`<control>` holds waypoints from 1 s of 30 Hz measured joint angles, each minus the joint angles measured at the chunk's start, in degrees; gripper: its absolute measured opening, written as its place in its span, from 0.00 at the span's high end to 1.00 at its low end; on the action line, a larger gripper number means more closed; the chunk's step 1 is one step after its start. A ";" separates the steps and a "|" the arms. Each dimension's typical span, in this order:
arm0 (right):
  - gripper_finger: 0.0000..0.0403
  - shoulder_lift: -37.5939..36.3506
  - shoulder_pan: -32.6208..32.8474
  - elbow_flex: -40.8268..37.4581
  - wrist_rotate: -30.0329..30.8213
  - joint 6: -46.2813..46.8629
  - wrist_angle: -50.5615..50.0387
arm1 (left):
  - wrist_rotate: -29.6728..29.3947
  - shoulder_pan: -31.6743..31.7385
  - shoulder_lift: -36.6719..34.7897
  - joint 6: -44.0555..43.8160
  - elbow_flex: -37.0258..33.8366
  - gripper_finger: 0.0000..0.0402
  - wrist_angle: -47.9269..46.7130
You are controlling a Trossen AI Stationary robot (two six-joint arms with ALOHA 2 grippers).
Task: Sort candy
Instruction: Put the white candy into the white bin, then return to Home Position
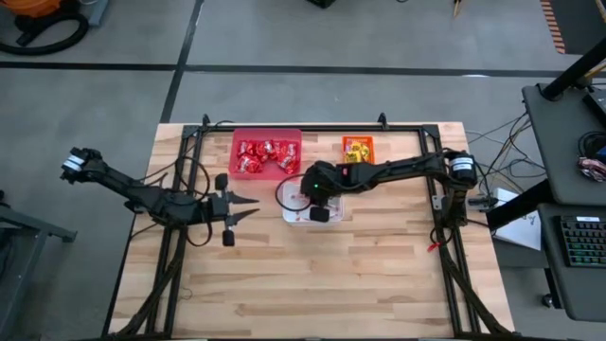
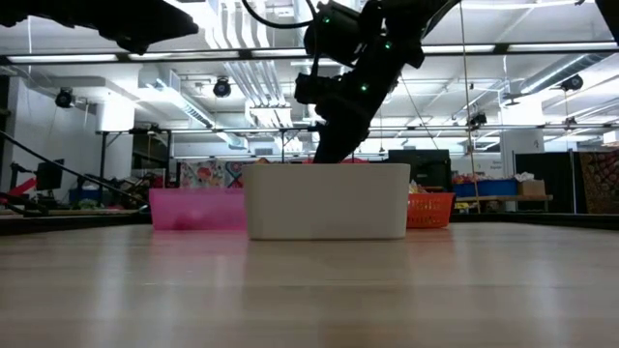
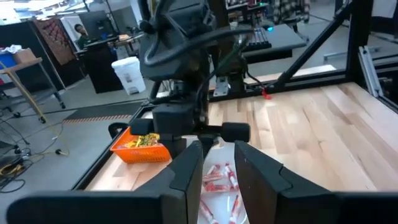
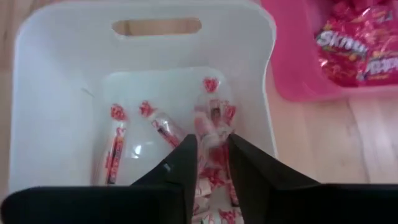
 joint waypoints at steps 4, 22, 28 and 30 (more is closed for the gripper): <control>0.74 0.26 0.00 -0.12 -0.16 0.56 -0.51 | -0.10 0.05 0.15 0.29 -0.56 0.81 0.05; 0.70 -11.55 0.55 -17.89 -8.99 -4.74 19.56 | 7.87 0.07 -12.39 -3.34 -14.12 0.81 1.64; 0.70 -22.23 0.50 -30.20 -8.82 -5.86 29.70 | 9.40 0.07 -21.85 -3.48 -15.14 0.81 -4.51; 0.70 -26.01 0.50 -34.13 -8.68 -5.65 32.77 | 9.40 0.07 -24.73 -3.46 -15.93 0.81 -5.48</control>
